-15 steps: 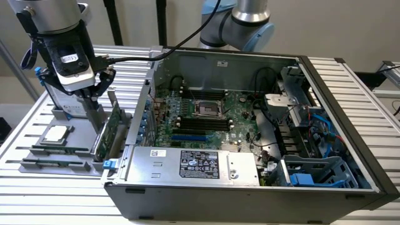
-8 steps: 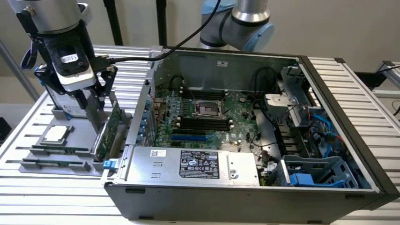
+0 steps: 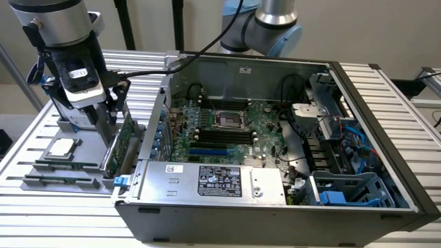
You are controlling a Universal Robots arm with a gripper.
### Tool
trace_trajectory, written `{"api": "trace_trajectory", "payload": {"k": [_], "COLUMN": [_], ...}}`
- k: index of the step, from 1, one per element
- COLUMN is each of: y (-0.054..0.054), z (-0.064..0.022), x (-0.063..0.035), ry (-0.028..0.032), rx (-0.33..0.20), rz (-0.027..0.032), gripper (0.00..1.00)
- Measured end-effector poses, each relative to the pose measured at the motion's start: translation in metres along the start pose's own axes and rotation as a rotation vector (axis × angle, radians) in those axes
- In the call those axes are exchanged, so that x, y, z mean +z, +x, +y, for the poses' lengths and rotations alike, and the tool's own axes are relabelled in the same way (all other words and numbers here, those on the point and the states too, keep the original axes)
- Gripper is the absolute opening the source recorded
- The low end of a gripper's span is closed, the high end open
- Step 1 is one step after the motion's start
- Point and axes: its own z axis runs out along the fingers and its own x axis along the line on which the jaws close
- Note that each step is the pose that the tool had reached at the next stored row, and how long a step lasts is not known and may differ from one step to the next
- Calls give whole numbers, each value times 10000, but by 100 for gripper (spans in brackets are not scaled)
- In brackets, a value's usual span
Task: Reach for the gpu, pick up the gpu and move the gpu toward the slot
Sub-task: 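Pick up the gpu and move the gpu toward the slot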
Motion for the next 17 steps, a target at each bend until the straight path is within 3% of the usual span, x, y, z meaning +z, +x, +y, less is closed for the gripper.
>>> {"api": "trace_trajectory", "payload": {"k": [17], "y": [0], "z": [-11], "x": [311], "ry": [0], "rx": [317], "rz": [-12], "gripper": [42]}}
